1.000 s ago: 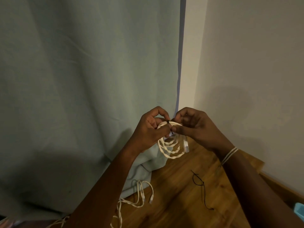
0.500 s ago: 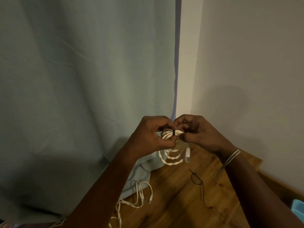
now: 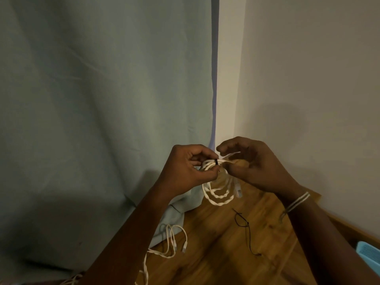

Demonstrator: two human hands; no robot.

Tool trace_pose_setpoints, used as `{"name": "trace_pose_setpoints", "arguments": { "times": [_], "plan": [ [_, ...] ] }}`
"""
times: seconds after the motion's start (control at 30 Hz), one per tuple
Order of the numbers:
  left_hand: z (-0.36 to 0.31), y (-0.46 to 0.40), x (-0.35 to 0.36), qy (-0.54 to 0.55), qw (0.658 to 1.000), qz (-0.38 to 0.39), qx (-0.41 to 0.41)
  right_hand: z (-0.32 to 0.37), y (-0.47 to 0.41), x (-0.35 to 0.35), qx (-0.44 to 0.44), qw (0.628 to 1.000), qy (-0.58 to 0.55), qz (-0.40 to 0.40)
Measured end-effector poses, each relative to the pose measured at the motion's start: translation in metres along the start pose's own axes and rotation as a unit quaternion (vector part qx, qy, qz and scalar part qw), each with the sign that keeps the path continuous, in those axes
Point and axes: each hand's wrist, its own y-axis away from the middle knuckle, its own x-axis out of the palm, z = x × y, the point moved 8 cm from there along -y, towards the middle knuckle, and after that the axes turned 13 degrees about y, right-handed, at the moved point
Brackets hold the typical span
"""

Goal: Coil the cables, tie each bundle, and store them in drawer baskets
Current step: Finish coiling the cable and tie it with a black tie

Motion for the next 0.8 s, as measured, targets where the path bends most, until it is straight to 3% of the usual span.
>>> {"name": "trace_pose_setpoints", "arguments": {
  "times": [0.07, 0.13, 0.27, 0.5, 0.7, 0.8],
  "plan": [
    [0.003, 0.000, 0.001, 0.003, 1.000, 0.002, -0.023, 0.021, 0.001, -0.007, -0.082, 0.992, 0.085, -0.033],
    [0.005, 0.000, 0.001, 0.026, 0.998, 0.005, -0.052, 0.033, 0.002, -0.005, -0.137, 0.982, 0.128, 0.006],
    [0.007, 0.000, 0.000, 0.107, 0.986, 0.020, -0.124, 0.031, -0.001, -0.001, -0.147, 0.971, 0.168, 0.088],
    [0.011, 0.006, -0.003, 0.126, 0.979, 0.035, -0.159, 0.029, -0.007, 0.004, -0.126, 0.975, 0.107, 0.148],
    [0.004, 0.009, -0.010, 0.126, 0.980, 0.044, -0.145, 0.026, -0.008, 0.007, -0.097, 0.979, -0.035, 0.176],
    [-0.002, 0.009, -0.009, 0.123, 0.982, 0.059, -0.130, 0.031, -0.009, 0.008, -0.104, 0.975, -0.055, 0.186]
  ]
}}
